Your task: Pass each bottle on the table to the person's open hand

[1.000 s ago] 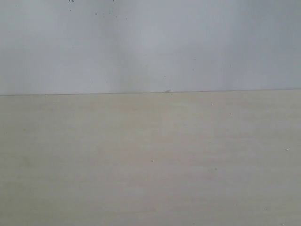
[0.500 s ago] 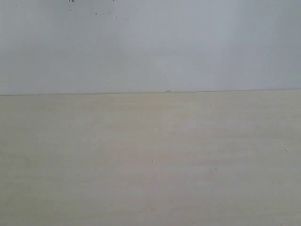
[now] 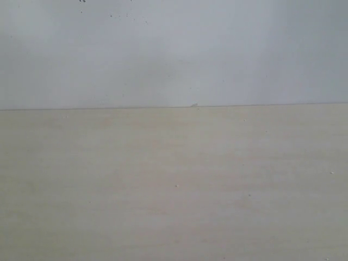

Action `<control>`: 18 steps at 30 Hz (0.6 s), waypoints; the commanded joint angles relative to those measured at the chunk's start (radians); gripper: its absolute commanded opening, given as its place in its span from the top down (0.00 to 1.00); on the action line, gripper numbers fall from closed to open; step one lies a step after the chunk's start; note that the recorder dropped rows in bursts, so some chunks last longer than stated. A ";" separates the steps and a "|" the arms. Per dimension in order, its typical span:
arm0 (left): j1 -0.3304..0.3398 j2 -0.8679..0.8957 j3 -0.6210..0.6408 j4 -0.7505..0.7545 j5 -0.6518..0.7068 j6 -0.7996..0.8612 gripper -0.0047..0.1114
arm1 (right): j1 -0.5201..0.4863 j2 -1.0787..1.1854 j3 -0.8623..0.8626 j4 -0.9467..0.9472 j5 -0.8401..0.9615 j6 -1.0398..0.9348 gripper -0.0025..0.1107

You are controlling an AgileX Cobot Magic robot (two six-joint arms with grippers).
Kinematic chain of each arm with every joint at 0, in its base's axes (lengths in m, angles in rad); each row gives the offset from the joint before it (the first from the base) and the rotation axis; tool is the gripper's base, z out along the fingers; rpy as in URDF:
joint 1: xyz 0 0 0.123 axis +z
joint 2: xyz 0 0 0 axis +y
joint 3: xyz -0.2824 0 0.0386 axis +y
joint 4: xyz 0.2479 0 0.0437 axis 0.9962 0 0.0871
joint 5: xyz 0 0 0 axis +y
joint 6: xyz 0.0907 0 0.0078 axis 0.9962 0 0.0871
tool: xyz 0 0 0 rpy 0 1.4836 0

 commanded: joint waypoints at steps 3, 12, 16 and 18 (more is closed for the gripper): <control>0.003 -0.003 -0.004 0.001 -0.002 -0.003 0.92 | -0.001 -0.005 0.005 0.003 0.059 0.000 0.97; 0.003 -0.003 -0.004 0.001 -0.002 -0.003 0.92 | -0.001 -0.005 0.005 0.003 0.052 0.000 0.97; 0.003 -0.003 -0.004 0.001 -0.002 -0.003 0.92 | -0.001 -0.005 0.005 0.003 0.052 0.000 0.97; 0.003 -0.003 -0.004 0.001 -0.002 -0.003 0.92 | -0.001 -0.005 0.005 0.003 0.052 0.000 0.97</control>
